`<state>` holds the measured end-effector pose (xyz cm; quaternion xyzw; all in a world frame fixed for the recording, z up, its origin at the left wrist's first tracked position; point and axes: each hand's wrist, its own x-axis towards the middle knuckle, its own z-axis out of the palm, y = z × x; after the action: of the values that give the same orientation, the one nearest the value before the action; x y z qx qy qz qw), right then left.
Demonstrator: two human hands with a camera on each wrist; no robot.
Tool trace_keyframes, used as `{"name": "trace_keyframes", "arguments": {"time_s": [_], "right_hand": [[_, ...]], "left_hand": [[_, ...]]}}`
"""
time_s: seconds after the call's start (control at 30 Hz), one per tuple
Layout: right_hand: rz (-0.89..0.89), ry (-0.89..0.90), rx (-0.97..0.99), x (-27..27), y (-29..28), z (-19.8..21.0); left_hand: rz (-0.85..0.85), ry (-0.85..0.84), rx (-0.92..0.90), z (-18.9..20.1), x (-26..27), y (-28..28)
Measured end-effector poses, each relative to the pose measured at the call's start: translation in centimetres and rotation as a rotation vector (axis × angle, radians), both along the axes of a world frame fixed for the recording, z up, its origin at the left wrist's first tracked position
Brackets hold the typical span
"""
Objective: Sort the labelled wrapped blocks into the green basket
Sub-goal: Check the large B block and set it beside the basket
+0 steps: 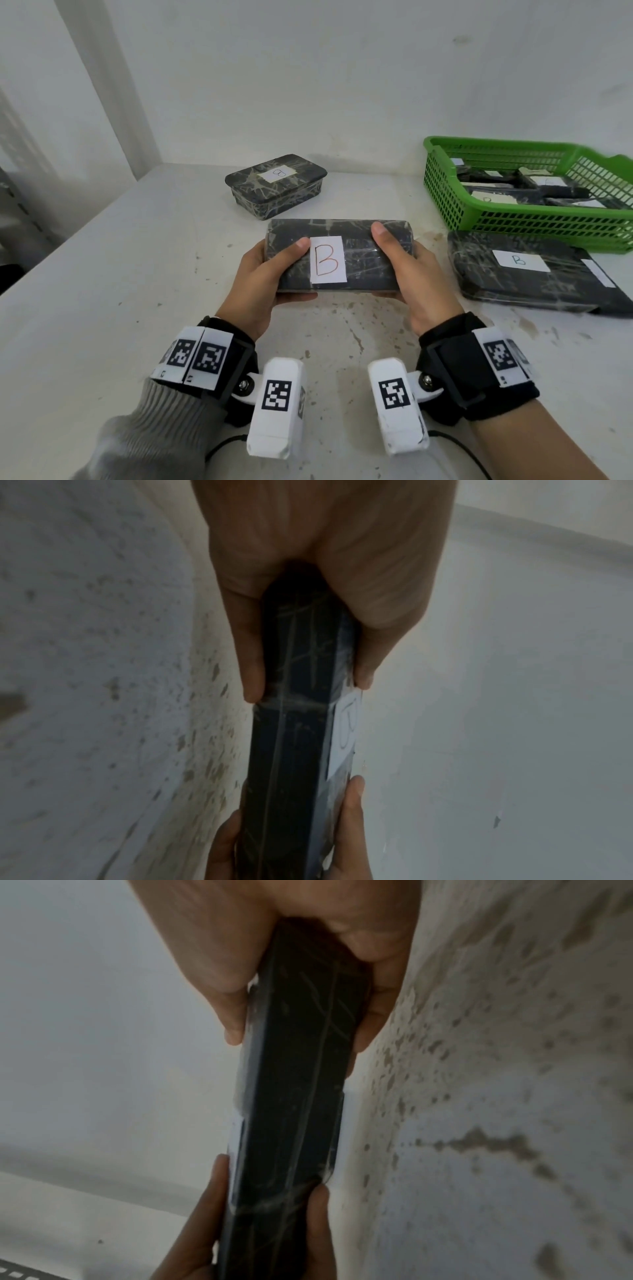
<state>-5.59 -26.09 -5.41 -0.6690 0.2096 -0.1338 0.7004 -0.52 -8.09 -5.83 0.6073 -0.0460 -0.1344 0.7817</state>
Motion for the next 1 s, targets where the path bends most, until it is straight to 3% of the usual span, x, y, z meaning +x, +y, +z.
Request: {"name": "trace_keyframes", "arguments": {"time_s": [0.2, 0.33, 1.0], "right_hand": [[0.165, -0.025, 0.006, -0.1, 0.1, 0.2], [0.164, -0.064, 0.058, -0.1, -0.8, 0.5], [0.290, -0.223, 0.196, -0.4, -1.5, 1.2]], "left_hand": [[-0.003, 0.029, -0.066, 0.4, 0.4, 0.8], [-0.106, -0.018, -0.082, 0.8, 0.0, 0.9], [-0.085, -0.043, -0.229, 0.9, 0.2, 1.5]]}}
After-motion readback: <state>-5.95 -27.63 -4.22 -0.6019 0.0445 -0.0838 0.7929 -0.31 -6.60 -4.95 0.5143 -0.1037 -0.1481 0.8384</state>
